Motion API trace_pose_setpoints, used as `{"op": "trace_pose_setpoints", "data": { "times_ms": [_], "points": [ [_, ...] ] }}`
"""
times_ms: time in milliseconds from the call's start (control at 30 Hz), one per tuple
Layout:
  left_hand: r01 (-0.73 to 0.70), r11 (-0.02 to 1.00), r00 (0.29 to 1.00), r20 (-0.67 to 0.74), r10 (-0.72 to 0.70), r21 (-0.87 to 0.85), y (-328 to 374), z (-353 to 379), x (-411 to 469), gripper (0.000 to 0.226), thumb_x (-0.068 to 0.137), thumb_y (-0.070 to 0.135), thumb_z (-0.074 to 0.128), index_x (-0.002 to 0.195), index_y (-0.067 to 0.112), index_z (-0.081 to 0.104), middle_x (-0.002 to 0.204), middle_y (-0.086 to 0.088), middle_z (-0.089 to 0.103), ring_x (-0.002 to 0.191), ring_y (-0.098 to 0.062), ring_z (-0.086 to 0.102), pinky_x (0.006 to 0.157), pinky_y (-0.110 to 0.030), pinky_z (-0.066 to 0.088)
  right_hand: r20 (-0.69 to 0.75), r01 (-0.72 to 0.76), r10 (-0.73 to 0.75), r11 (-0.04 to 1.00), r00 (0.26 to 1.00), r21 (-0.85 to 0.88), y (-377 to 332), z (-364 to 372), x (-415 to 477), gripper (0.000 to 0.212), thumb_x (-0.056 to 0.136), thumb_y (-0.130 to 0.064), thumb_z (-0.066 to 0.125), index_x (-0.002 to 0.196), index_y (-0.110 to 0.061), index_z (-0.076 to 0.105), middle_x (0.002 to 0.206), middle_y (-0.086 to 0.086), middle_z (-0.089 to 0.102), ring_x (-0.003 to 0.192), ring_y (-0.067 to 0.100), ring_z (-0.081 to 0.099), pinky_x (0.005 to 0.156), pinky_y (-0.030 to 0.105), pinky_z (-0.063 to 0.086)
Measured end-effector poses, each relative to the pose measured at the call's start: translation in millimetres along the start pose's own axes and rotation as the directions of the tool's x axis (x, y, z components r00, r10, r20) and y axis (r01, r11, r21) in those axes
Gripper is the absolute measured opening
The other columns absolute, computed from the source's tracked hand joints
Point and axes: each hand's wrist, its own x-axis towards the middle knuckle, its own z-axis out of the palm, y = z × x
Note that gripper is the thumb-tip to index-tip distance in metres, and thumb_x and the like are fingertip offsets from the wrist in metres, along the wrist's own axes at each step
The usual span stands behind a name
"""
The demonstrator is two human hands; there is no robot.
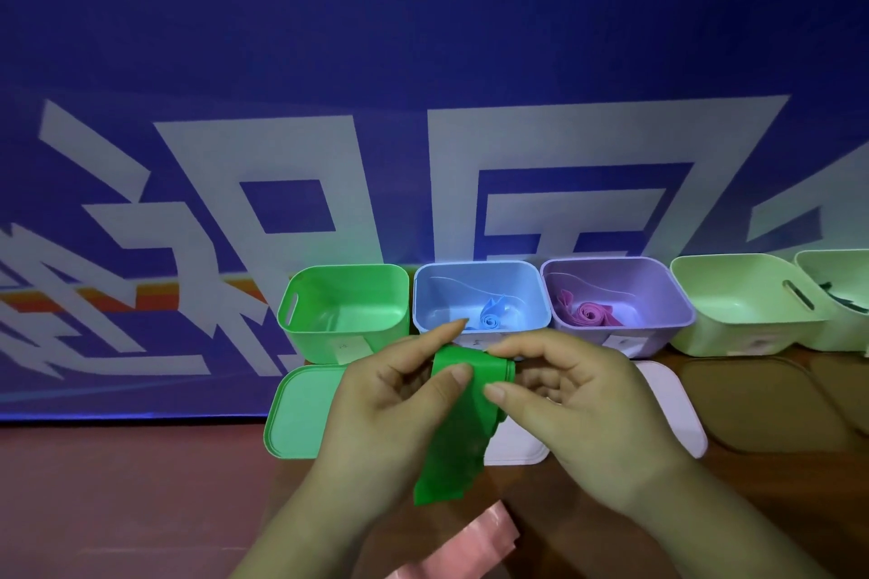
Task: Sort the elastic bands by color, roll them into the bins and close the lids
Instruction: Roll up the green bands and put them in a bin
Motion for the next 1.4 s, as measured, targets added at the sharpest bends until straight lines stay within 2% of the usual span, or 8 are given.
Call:
{"op": "trace_pose_setpoints", "data": {
  "times_ms": [133,267,433,833,933,1100,1300,1400],
  "points": [
    [-0.02,1.0,1.0,-0.013,0.02,0.011,9,17,-6,0.037,0.083,-0.004,0.07,0.109,0.022,0.073,0.09,0.004,0.078,0.081,-0.004,0.068,0.074,-0.014,0.051,0.007,-0.007,0.006,0.998,1.0,0.066,0,-15,-7,0.035,0.08,-0.002,0.077,0.096,-0.032,0.073,0.093,-0.003,0.076,0.084,0.015,0.073,0.083,0.033,0.058],
    [-0.063,0.998,0.998,-0.004,0.063,-0.007,17,35,-13,0.036,0.079,-0.008,0.07,0.105,0.016,0.073,0.095,0.001,0.078,0.089,-0.009,0.072,0.076,-0.015,0.053,0.027,-0.029,0.025,0.981,0.999,0.192,1,-33,-13,0.025,0.081,0.001,0.074,0.094,-0.021,0.075,0.096,0.003,0.077,0.093,0.019,0.074,0.086,0.031,0.057],
    [-0.123,0.992,0.992,-0.019,0.122,-0.04,22,54,-17,0.035,0.068,0.008,0.074,0.102,0.018,0.076,0.099,-0.002,0.077,0.093,-0.016,0.072,0.079,-0.02,0.054,0.038,-0.046,0.038,0.973,0.999,0.224,1,-53,-17,0.018,0.084,-0.004,0.071,0.098,-0.016,0.073,0.097,0.005,0.077,0.094,0.02,0.074,0.085,0.03,0.057],
    [-0.124,0.988,0.99,-0.082,0.117,-0.09,35,100,-24,0.043,0.073,-0.006,0.072,0.11,0.015,0.071,0.095,-0.003,0.077,0.087,-0.013,0.072,0.074,-0.019,0.055,0.029,-0.087,0.082,0.921,0.996,0.381,-1,-86,-18,0.015,0.087,-0.002,0.065,0.1,-0.009,0.07,0.091,0.012,0.077,0.087,0.027,0.075,0.078,0.034,0.059],
    [-0.148,0.987,0.985,-0.098,0.141,-0.064,37,107,-23,0.039,0.066,0.006,0.075,0.103,0.018,0.074,0.089,-0.008,0.076,0.081,-0.017,0.071,0.071,-0.021,0.055,0.052,-0.083,0.069,0.932,0.996,0.352,-2,-96,-19,0.013,0.089,-0.005,0.064,0.098,-0.011,0.071,0.089,0.011,0.077,0.085,0.026,0.075,0.079,0.036,0.06],
    [-0.174,0.985,0.979,-0.103,0.173,0.004,43,120,-23,0.033,0.063,0.009,0.077,0.095,0.02,0.076,0.086,-0.003,0.075,0.077,-0.012,0.069,0.07,-0.018,0.053,0.098,-0.109,0.083,0.948,0.992,0.299,-3,-114,-21,0.012,0.09,-0.009,0.065,0.099,-0.013,0.072,0.089,0.009,0.077,0.088,0.029,0.074,0.086,0.044,0.059],
    [-0.156,0.988,0.984,-0.085,0.154,-0.017,50,144,-22,0.036,0.063,0.01,0.075,0.098,0.016,0.075,0.081,0.0,0.076,0.072,-0.008,0.068,0.067,-0.016,0.052,0.117,-0.048,0.013,0.95,0.993,0.31,-4,-141,-25,0.023,0.085,-0.001,0.069,0.103,-0.015,0.071,0.093,0.005,0.077,0.089,0.018,0.074,0.081,0.026,0.058],
    [-0.147,0.989,0.985,-0.091,0.145,-0.018,50,155,-19,0.037,0.065,0.011,0.075,0.102,0.016,0.075,0.087,-0.005,0.077,0.078,-0.011,0.07,0.07,-0.018,0.054,0.109,0.017,-0.05,0.959,0.993,0.284,-3,-153,-27,0.034,0.08,0.005,0.074,0.1,-0.023,0.073,0.094,0.006,0.076,0.085,0.02,0.074,0.079,0.027,0.058]
  ]
}}
